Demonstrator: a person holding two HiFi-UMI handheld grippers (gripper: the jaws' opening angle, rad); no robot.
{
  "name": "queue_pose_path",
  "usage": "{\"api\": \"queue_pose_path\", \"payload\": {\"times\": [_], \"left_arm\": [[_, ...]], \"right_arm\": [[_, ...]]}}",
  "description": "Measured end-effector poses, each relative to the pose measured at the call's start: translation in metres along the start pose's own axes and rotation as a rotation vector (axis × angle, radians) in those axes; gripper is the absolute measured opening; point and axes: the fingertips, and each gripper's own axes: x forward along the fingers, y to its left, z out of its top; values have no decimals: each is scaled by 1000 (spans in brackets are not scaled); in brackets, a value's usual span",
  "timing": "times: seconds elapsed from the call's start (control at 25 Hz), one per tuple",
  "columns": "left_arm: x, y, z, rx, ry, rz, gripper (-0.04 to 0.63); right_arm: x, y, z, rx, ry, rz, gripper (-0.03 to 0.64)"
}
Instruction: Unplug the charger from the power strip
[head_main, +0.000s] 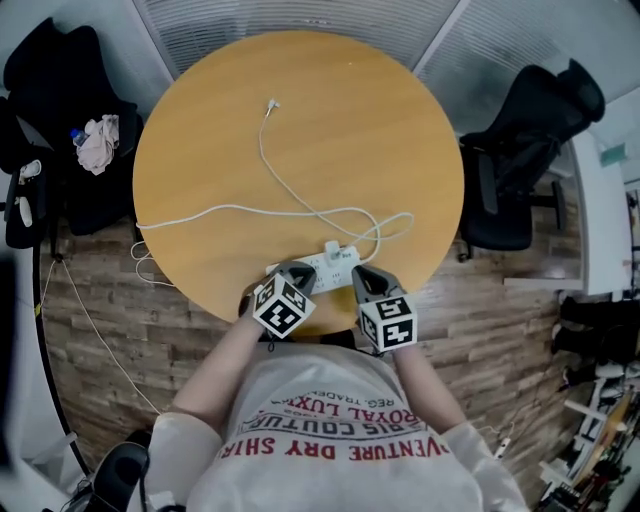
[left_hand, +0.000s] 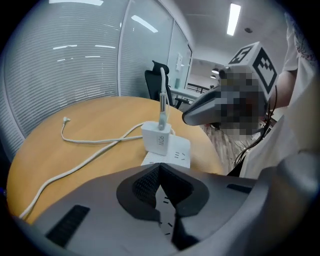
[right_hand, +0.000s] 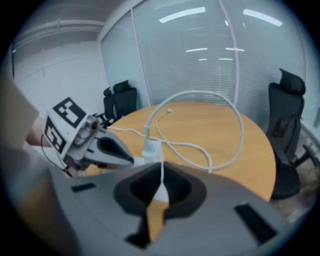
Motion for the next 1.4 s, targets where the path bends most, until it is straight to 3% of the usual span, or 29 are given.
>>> {"api": "queue_pose_path", "payload": {"times": [0.12, 0.32, 0.4, 0.52, 0.88, 1.4], "left_arm": [[11, 2, -11, 3, 47, 6, 32], [12, 2, -10, -44, -3, 13, 34], [12, 1, -10, -4, -18, 18, 32], [12, 0, -9, 41, -32, 38, 32], [13, -1, -10, 46, -25, 9, 34], [14, 1, -11, 42, -23, 11, 34]], "right_arm": [[6, 9, -1, -33, 26, 8, 31], [19, 22, -6, -78, 82, 45, 42], [25, 26, -8, -86, 104, 47, 155], [37, 29, -8, -78, 130, 36, 179], [72, 20, -14, -15, 238, -31, 186], [76, 20, -18, 17, 267, -79, 158]]}}
